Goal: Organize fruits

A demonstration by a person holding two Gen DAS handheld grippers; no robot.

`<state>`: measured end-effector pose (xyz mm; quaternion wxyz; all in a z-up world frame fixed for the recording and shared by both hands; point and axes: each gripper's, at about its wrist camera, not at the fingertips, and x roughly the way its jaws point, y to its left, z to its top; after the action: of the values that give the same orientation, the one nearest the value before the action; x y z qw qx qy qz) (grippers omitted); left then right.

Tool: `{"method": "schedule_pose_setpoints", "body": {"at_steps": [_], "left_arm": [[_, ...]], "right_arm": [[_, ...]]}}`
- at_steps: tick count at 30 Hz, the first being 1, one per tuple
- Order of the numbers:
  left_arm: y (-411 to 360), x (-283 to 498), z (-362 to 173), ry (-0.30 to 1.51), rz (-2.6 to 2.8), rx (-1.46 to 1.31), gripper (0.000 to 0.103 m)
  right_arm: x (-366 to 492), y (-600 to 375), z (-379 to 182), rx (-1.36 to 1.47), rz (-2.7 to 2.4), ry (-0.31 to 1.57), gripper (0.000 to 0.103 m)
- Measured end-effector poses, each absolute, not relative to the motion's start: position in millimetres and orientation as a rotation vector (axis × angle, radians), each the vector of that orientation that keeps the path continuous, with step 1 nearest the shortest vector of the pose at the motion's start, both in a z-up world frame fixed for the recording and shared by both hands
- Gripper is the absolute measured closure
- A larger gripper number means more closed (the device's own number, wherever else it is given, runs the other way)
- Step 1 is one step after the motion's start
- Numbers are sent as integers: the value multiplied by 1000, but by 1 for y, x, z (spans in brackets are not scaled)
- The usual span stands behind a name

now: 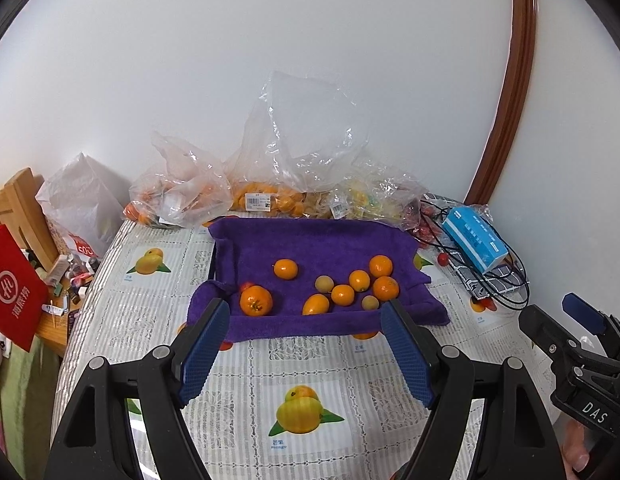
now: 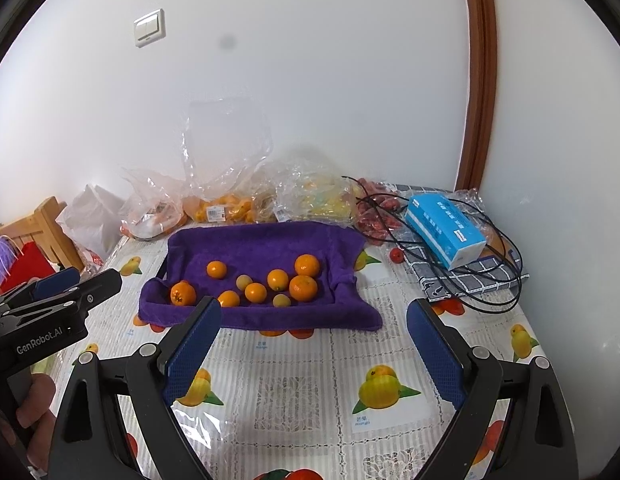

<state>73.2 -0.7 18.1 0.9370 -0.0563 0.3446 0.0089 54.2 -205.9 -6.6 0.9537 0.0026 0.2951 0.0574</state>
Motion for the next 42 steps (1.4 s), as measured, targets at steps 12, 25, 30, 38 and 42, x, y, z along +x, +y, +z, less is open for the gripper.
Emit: {"method": "schedule_pose_setpoints", "body": {"at_steps": [12,25,30,38,42], "left_arm": [[-1,74,18,703,17,-112,26],[-4,76,20,702,17,-107,25],[-6,76,21,701,15,-107,25],[-7,75,22,695,7,-113,25],[-6,71,25,665,-15,-118,25]], "right_arm": [[54,-206,-6,8,112,605,10],[56,-207,-5,6,108,601,10],[54,-208,-5,4,107,598,10],[53,-209,-3,4,106,593,10],[51,-209,-3,5,105,591,10]]}}
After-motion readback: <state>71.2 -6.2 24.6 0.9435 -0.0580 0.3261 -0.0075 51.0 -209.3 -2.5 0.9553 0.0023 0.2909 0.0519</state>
